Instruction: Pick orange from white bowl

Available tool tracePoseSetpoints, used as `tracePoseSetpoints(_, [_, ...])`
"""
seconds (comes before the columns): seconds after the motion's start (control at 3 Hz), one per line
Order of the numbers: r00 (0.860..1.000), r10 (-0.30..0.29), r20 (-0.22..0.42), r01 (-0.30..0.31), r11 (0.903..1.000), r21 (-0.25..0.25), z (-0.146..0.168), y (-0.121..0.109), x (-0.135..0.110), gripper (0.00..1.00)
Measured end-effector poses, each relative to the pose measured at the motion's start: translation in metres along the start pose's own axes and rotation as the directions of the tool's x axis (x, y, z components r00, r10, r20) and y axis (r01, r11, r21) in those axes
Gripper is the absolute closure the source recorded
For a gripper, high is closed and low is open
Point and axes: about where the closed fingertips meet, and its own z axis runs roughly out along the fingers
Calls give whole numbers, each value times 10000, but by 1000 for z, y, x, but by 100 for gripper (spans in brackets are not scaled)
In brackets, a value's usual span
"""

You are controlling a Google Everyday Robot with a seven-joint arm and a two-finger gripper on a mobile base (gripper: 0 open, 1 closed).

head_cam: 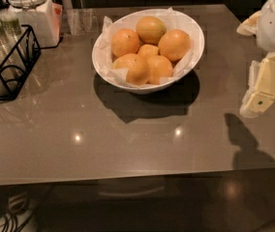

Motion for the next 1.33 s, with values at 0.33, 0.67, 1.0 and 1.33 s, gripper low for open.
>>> tracePoseSetpoints(0.33, [9958, -512, 758, 530, 9984, -218, 6, -24, -26, 0])
tracePoseSetpoints(0.67, [9901, -1055, 928, 1096, 9932, -399, 13, -44, -55, 0])
tracePoseSetpoints(1.0, [9888, -1099, 1010, 1132, 9932, -276, 11, -46, -59, 0])
tracePoseSetpoints(1.33, [9864, -936, 1350, 986, 9947, -307, 16, -62, -64, 0])
